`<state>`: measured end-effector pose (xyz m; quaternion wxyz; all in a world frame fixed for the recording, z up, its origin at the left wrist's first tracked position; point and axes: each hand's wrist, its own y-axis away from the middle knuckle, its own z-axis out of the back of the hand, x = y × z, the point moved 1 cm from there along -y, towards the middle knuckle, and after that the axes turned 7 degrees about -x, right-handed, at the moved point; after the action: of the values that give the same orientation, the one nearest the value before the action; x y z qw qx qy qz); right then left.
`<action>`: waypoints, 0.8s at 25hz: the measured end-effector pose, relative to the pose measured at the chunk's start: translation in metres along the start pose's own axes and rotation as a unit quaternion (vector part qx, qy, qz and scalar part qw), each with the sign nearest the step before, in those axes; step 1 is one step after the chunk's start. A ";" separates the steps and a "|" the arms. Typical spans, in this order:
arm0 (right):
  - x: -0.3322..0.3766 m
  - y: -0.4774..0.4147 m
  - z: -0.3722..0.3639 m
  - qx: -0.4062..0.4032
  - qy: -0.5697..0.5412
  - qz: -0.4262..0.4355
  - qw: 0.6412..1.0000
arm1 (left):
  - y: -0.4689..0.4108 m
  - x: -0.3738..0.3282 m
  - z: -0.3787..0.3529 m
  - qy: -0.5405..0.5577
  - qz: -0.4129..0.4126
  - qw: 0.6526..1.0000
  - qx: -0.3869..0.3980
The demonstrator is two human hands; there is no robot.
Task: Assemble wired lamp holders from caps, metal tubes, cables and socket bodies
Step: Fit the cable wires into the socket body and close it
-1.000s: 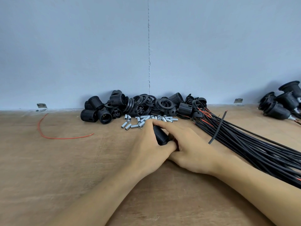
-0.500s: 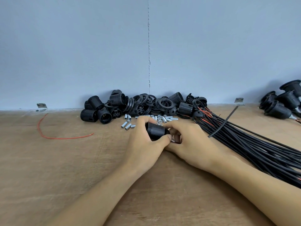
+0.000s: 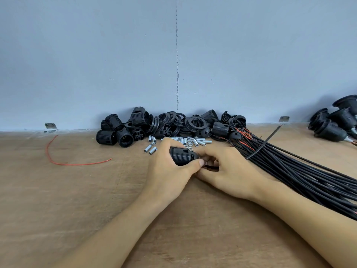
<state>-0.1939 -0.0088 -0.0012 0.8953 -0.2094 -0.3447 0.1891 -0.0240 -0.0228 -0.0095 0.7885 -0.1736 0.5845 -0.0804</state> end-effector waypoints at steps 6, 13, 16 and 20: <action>0.004 0.001 0.000 0.013 0.024 0.063 0.998 | 0.001 -0.004 -0.003 -0.053 -0.028 0.997 -0.045; 0.005 0.001 0.001 0.005 0.075 0.083 0.994 | -0.003 -0.002 -0.007 -0.059 -0.009 0.998 -0.017; 0.006 0.001 0.001 0.015 0.075 0.084 0.994 | -0.003 -0.001 -0.007 -0.053 -0.009 0.999 -0.007; 0.006 0.001 0.001 0.009 0.093 0.086 0.992 | -0.002 -0.002 -0.008 -0.048 -0.014 0.999 -0.007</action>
<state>-0.1906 -0.0046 0.0026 0.9058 -0.2467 -0.2387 0.2484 -0.0315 -0.0259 -0.0090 0.8131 -0.1910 0.5442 -0.0791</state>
